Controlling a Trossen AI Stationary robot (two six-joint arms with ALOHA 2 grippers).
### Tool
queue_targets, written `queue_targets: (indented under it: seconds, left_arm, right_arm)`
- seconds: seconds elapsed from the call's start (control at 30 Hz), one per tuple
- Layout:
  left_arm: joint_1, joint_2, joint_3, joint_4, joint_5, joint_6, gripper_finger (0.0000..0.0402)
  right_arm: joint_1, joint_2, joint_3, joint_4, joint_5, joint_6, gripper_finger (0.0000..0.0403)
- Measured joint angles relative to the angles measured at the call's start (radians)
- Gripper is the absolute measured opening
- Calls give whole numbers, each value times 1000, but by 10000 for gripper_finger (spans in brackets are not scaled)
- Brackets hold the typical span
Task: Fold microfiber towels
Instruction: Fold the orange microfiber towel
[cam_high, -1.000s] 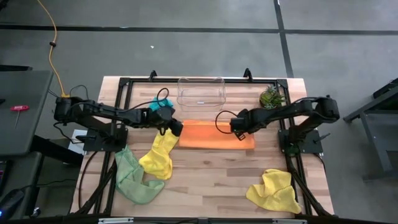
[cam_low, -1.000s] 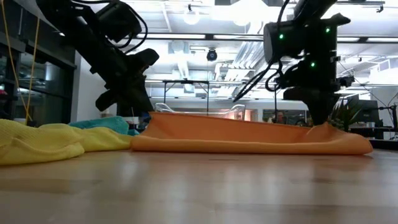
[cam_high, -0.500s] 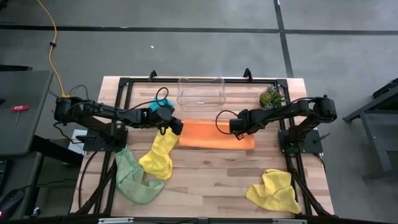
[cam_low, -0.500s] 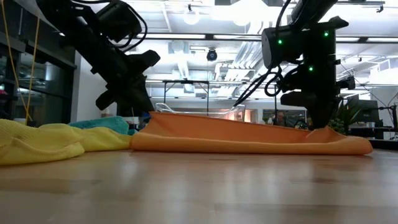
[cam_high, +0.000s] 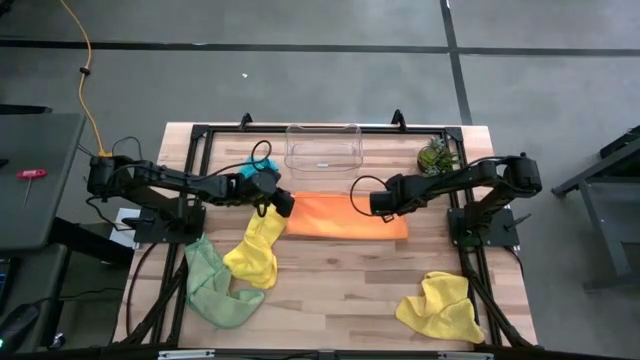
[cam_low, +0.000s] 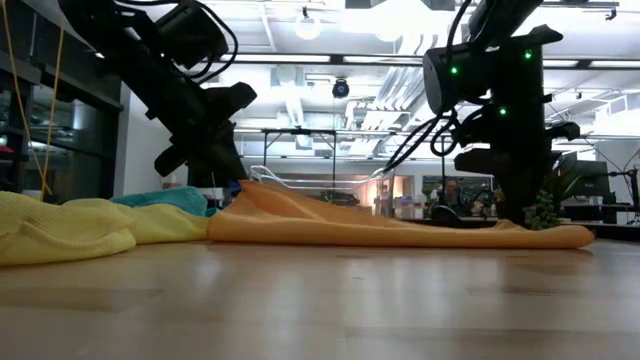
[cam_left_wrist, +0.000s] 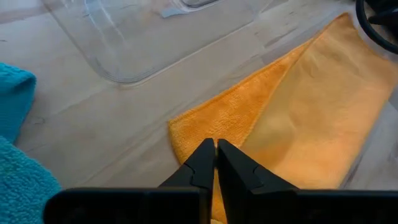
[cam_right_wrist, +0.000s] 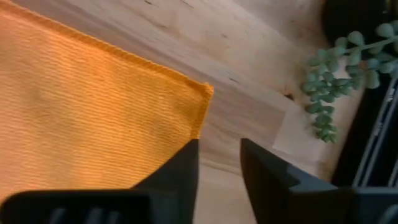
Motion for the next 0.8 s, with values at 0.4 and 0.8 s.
queue_targets:
  seconds: [0.4,0.8]
  left_arm:
    - [131,-24,0,0,120,49,138]
    - [258,-335,0,-59,378,182,181]
  right_arm:
    - [0,-18,0,-46,-19,-23,201]
    - [1,-420,-161,-51,-113,77,202]
